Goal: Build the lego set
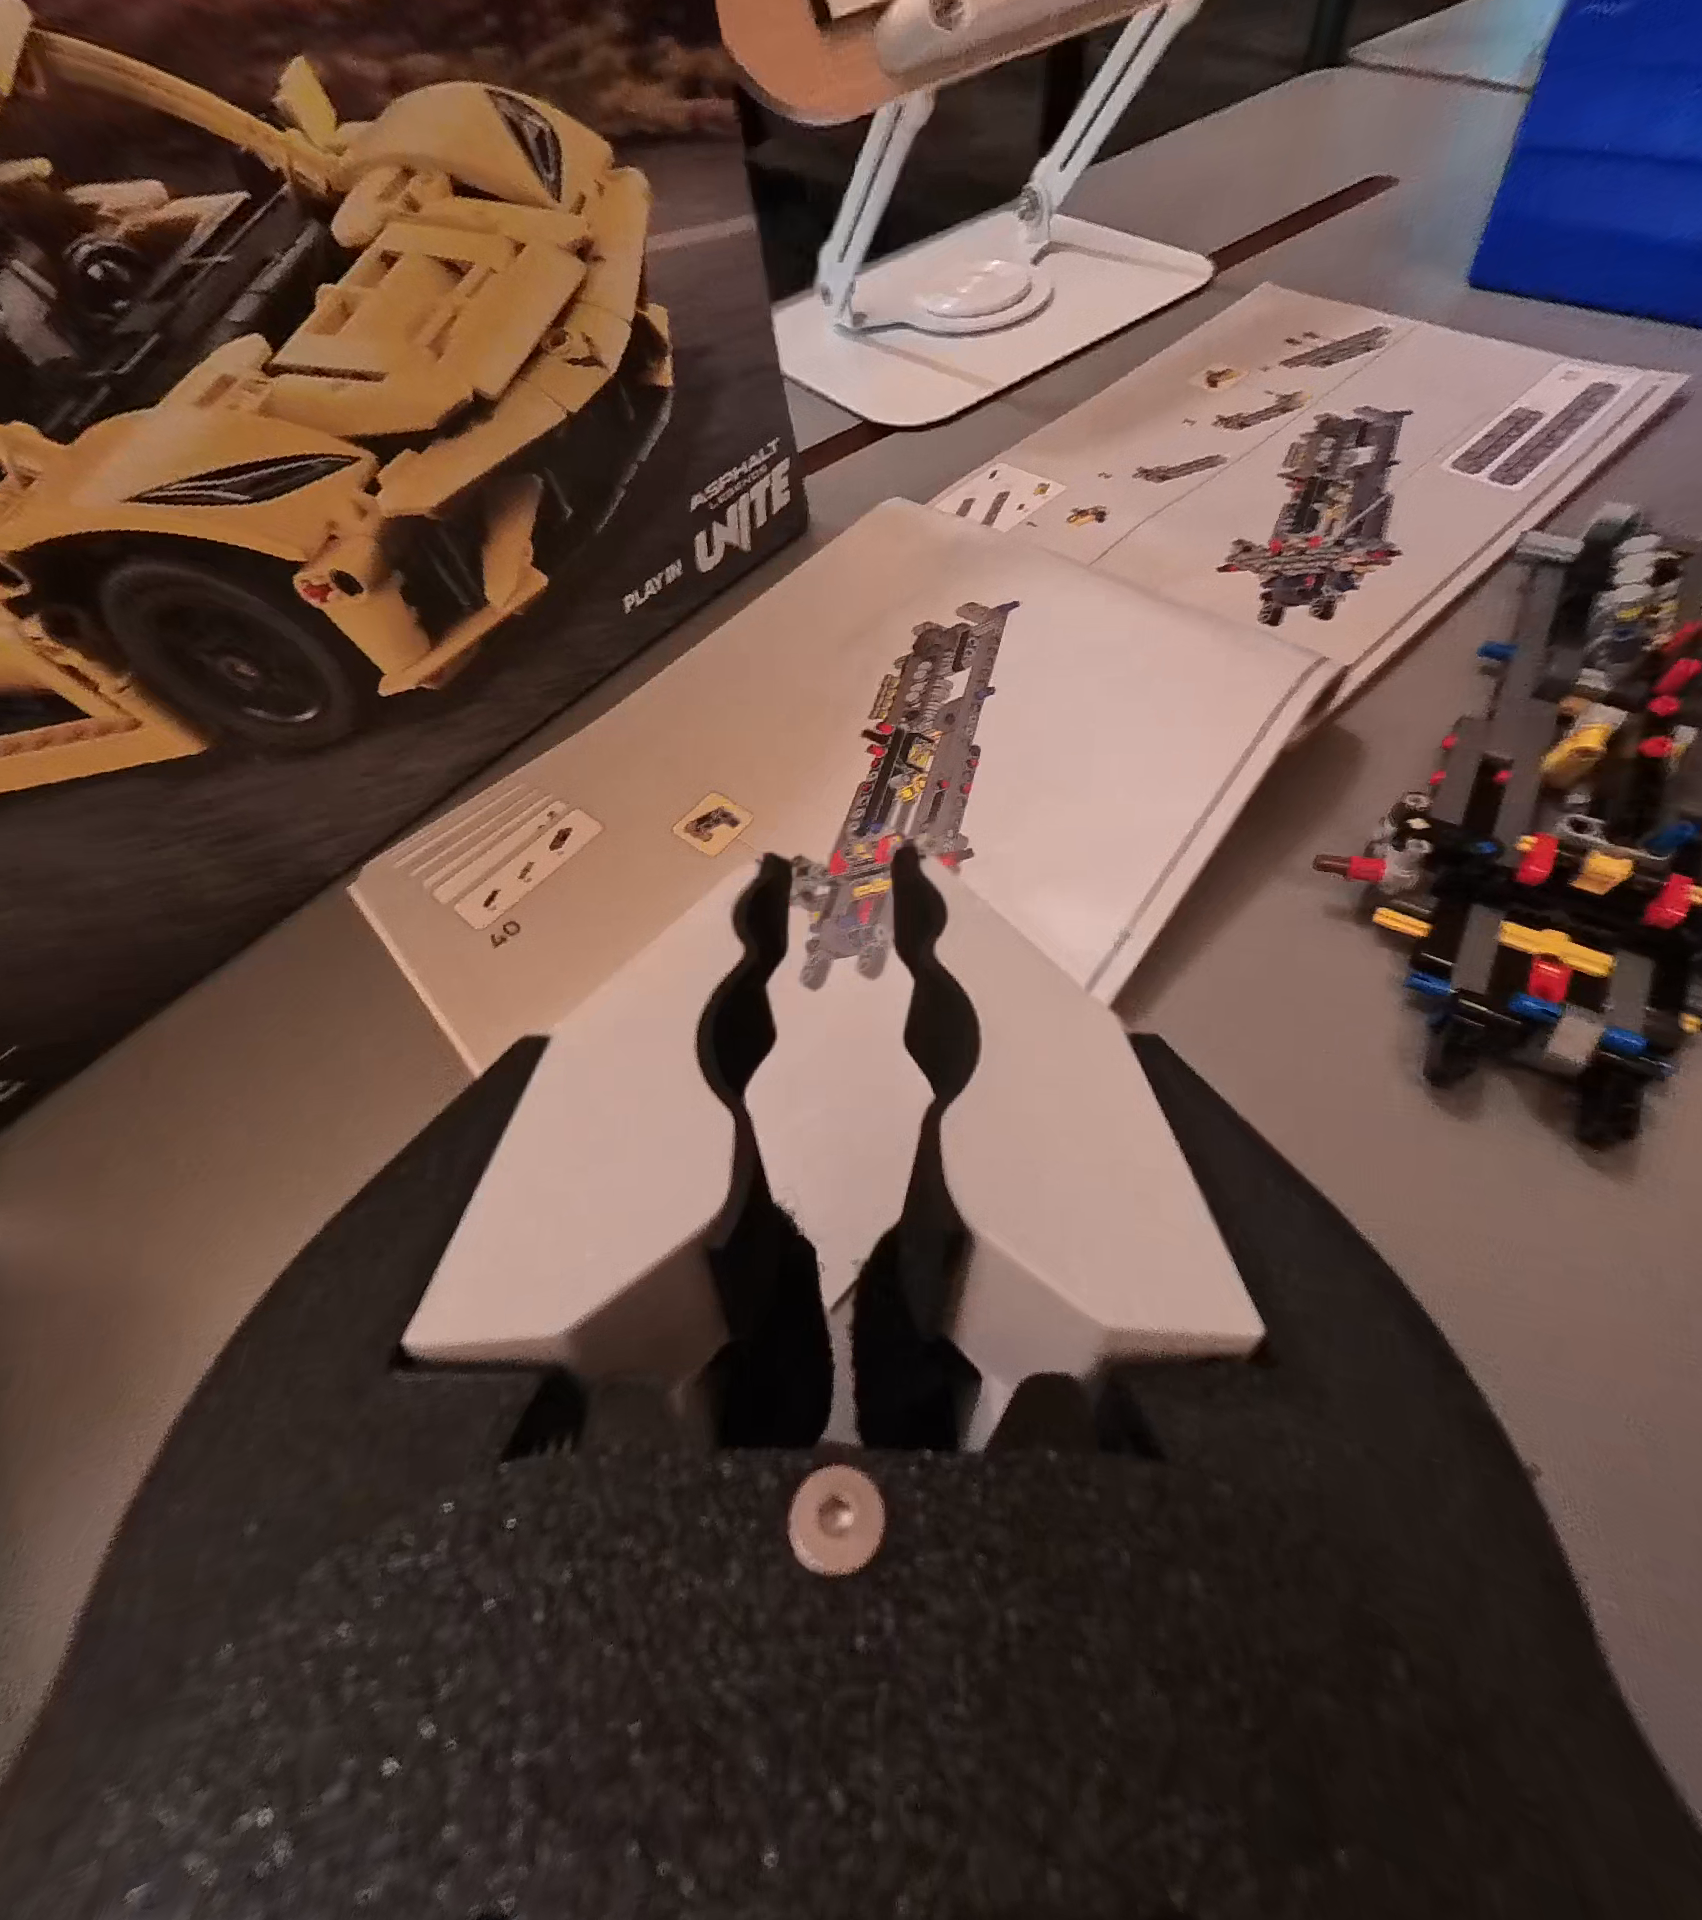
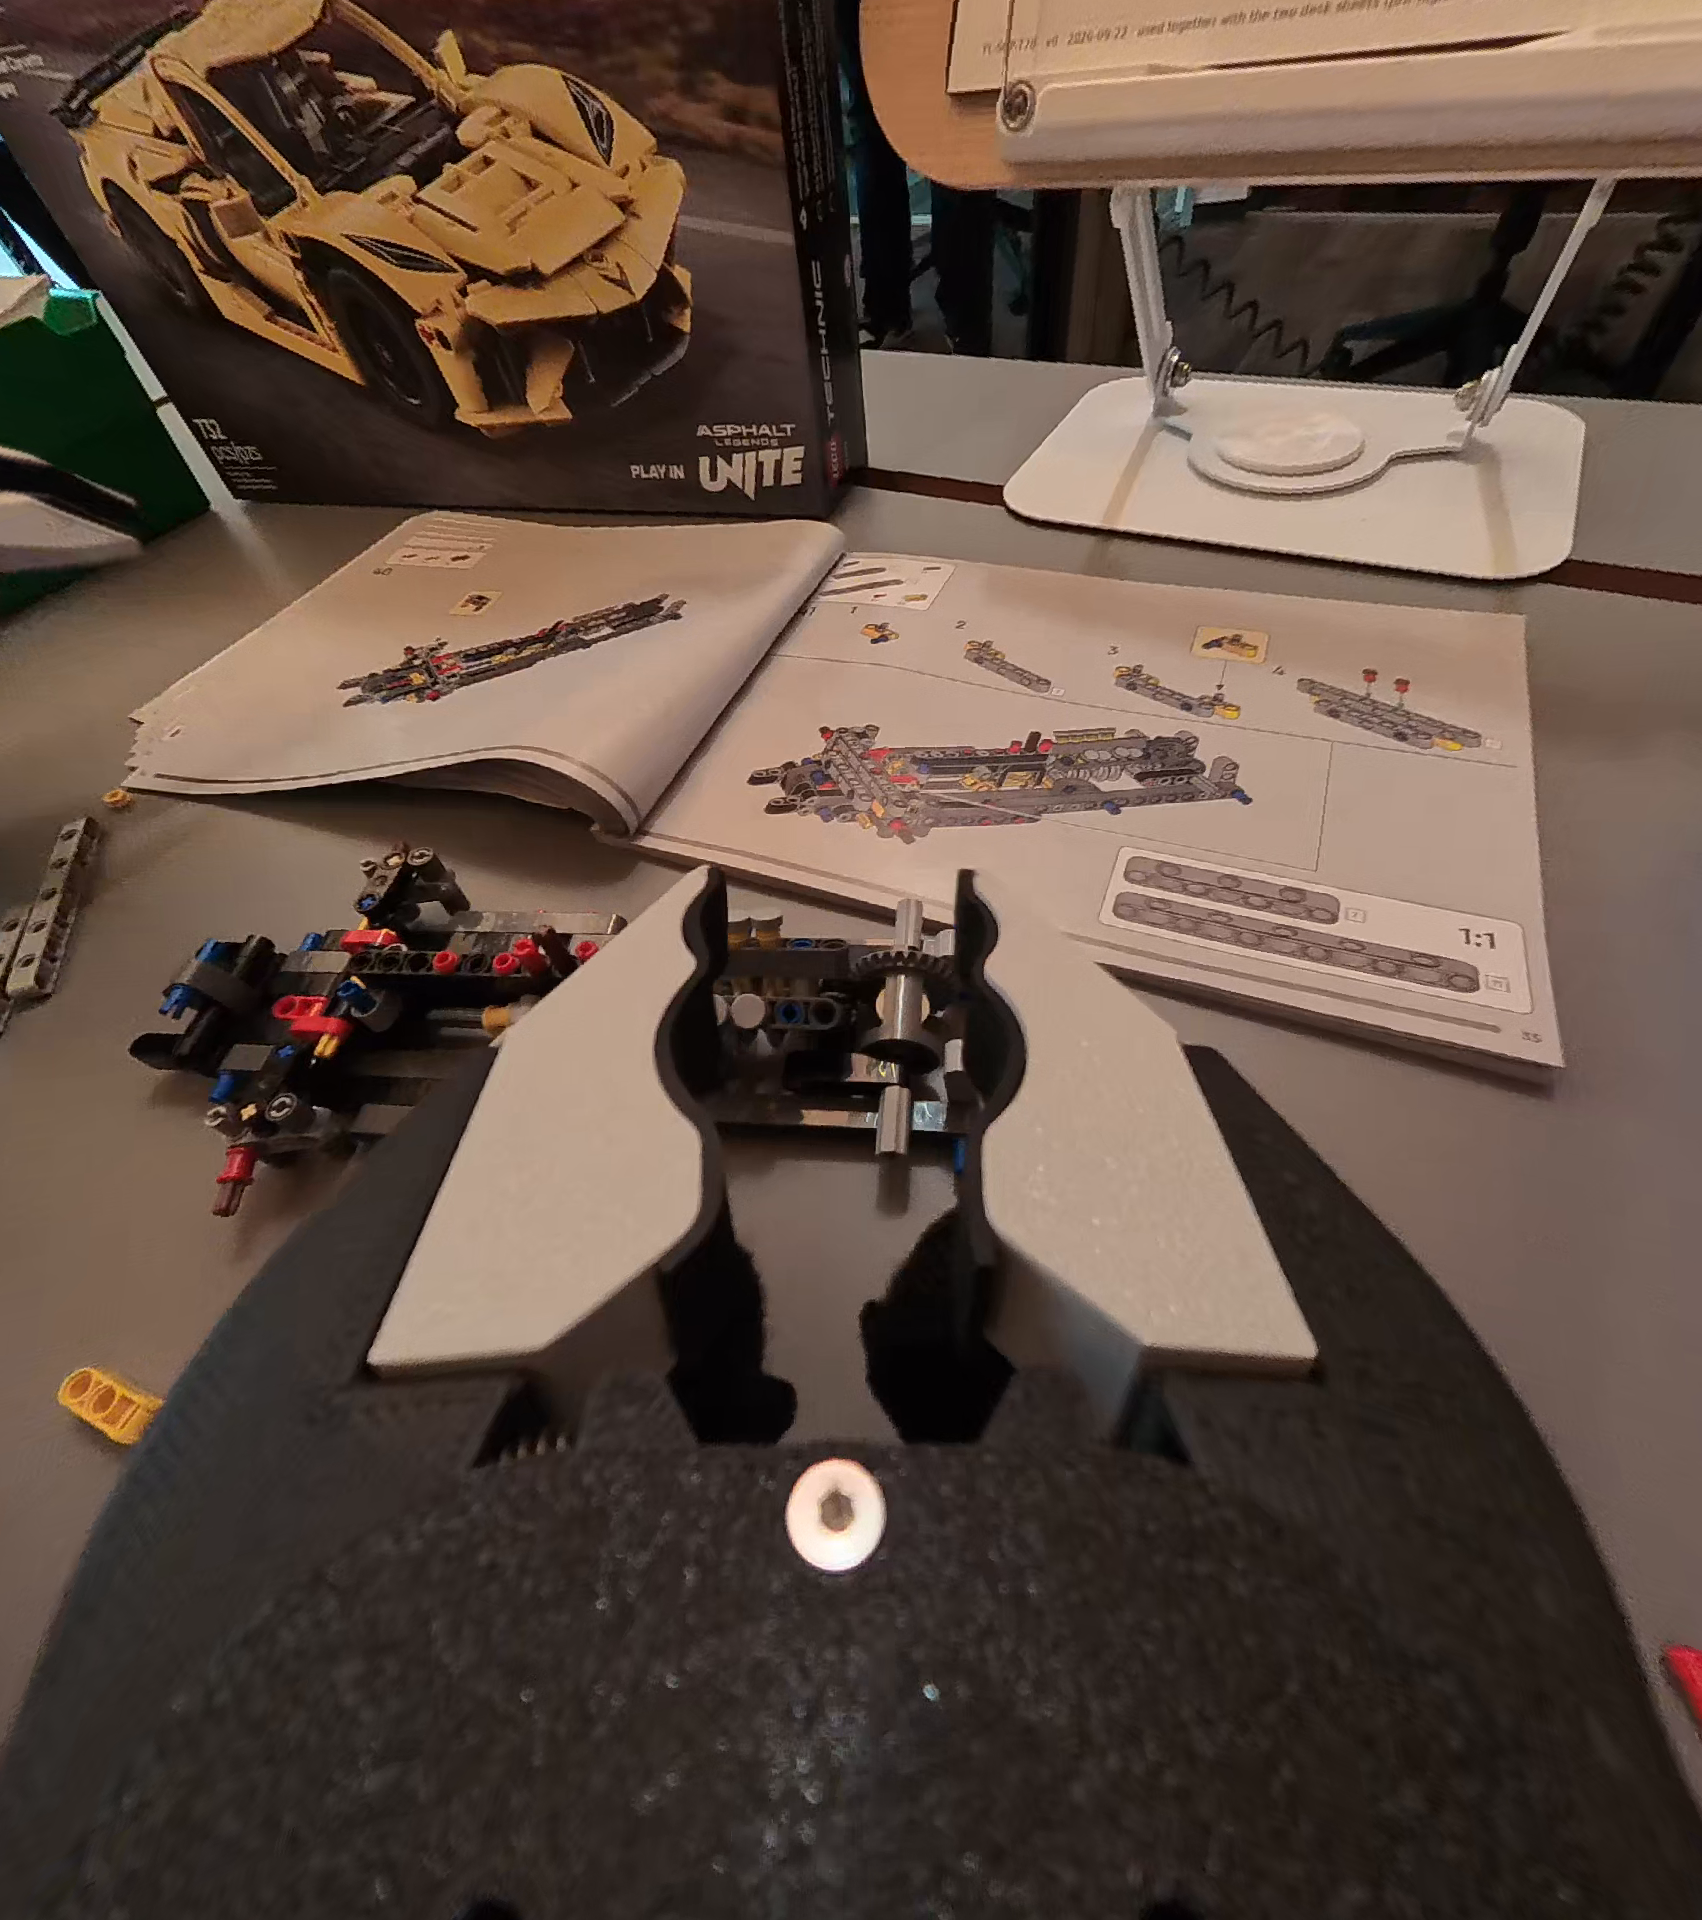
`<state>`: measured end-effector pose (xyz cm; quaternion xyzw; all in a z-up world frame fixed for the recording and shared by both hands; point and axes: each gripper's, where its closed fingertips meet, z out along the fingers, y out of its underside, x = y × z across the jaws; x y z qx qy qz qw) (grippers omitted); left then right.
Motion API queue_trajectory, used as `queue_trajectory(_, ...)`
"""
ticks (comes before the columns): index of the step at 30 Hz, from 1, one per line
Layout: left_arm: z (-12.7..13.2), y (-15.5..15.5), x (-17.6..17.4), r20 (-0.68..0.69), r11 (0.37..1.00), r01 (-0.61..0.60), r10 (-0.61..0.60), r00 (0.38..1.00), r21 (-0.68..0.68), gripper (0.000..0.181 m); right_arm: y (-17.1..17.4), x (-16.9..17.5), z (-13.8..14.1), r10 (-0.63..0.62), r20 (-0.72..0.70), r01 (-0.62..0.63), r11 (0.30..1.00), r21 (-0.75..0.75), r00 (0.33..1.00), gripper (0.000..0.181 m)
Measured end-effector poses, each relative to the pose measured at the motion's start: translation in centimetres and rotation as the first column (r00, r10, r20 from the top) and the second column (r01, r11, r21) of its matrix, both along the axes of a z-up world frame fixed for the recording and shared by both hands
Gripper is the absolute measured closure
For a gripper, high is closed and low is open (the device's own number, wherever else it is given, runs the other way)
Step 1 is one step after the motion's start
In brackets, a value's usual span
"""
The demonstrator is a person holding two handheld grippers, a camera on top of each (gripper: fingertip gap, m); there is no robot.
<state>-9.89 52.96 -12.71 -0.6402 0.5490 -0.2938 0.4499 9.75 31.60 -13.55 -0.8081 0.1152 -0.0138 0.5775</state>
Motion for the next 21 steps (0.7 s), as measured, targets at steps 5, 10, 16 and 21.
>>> queue_trajectory(5, -3.1, -7.0, -6.0, -0.346, 0.846, 0.511, -0.531, 0.774, -0.153, 0.156, 0.2, -0.6, 0.0, 0.03, -0.033, -0.03, 1.0, 0.005, 0.999, 0.145)
queue_trajectory(10, -7.3, -5.6, -7.8, -0.627, 0.749, 0.656, -0.556, 0.546, -0.091, 0.141, 0.3, -0.9, -0.1, 0.042, -0.048, -0.042, 0.999, 0.007, 0.998, 0.146)
queue_trajectory(16, -8.2, -7.1, -6.7, -0.622, 0.614, 0.764, -0.681, 0.386, -0.199, 0.171, 0.1, -0.5, 0.1, 0.034, -0.071, -0.032, 0.999, 0.026, 0.997, 0.148)
queue_trajectory(21, -7.0, -6.2, -7.4, -0.649, 0.659, 0.718, -0.651, 0.394, -0.225, 0.175, -0.7, 0.8, 0.7, -0.026, -0.064, 0.029, 0.998, 0.051, 0.998, 0.148)
